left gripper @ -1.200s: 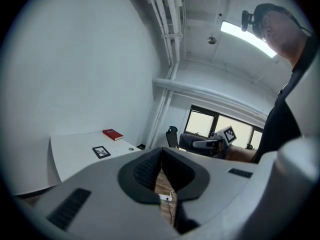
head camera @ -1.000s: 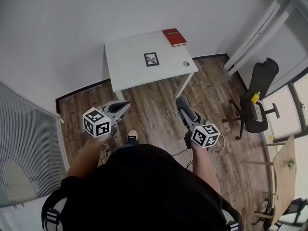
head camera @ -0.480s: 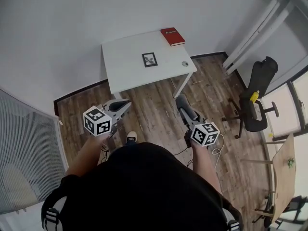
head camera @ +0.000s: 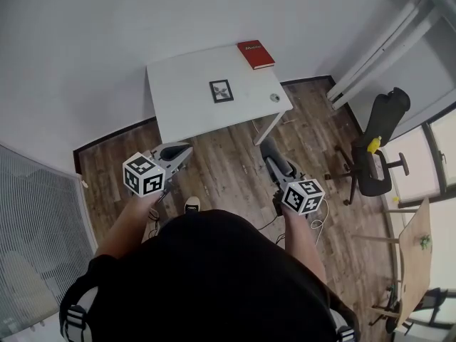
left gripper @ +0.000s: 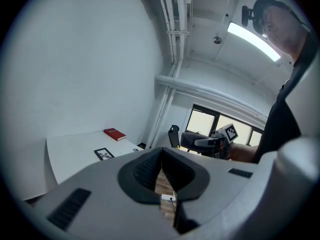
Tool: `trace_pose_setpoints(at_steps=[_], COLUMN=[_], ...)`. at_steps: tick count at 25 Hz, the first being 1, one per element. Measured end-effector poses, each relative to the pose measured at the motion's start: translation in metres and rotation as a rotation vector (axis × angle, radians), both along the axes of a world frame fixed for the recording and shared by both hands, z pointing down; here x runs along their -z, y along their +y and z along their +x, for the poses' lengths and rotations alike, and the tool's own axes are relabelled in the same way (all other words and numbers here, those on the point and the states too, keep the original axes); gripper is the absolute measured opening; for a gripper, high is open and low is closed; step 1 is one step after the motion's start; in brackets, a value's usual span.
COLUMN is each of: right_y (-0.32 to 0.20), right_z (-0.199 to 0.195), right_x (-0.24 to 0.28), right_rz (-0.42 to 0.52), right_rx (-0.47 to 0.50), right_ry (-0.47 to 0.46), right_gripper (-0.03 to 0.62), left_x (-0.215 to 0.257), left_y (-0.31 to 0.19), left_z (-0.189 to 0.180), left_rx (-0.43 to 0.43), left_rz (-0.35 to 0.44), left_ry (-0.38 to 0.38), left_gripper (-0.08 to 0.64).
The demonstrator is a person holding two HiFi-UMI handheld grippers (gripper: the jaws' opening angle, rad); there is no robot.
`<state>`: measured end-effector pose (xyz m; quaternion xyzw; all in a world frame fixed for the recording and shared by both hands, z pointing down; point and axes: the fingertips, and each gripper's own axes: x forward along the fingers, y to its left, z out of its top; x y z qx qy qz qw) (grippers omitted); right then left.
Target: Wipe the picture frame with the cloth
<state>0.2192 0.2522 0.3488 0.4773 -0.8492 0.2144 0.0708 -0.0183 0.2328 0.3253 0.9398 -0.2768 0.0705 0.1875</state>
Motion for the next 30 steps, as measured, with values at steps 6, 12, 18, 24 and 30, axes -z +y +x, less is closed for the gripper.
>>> trace_pose_setpoints(at_steps=[6,12,18,24,30], right_y=[-0.035,-0.072,-0.1,-0.121,-0.137], right_z=[-0.009,-0.024,-0.037,-0.041,-0.047], right_x=[0.004,0.004,0.008,0.007,0.008], right_rz=[-0.004,-0.003,0.005,-0.01,-0.021], right_rx=[-0.02,-0.043,-0.061,-0.104,-0.143], right_ry=[0.043,0.064,0.094,0.106,0.118], right_gripper=[0.101,0.1,0.1,0.1,0.1], left_x=[-0.005,-0.01,0.0,-0.002,-0.007], left_y=[-0.045,-0.087,-0.126,-0.156,-0.186], left_z=[-0.011,-0.027,-0.035,-0.037,-0.042], left_rx=[-0.006,0.003,-0.014,-0.065,-0.091], left_rz=[0.014,0.064,0.146,0.138,0.15], left_ry=[-0.008,-0.027,-0.048,-0.024,-0.033], left_gripper=[0.011,0.011,0.011,0.011,0.011])
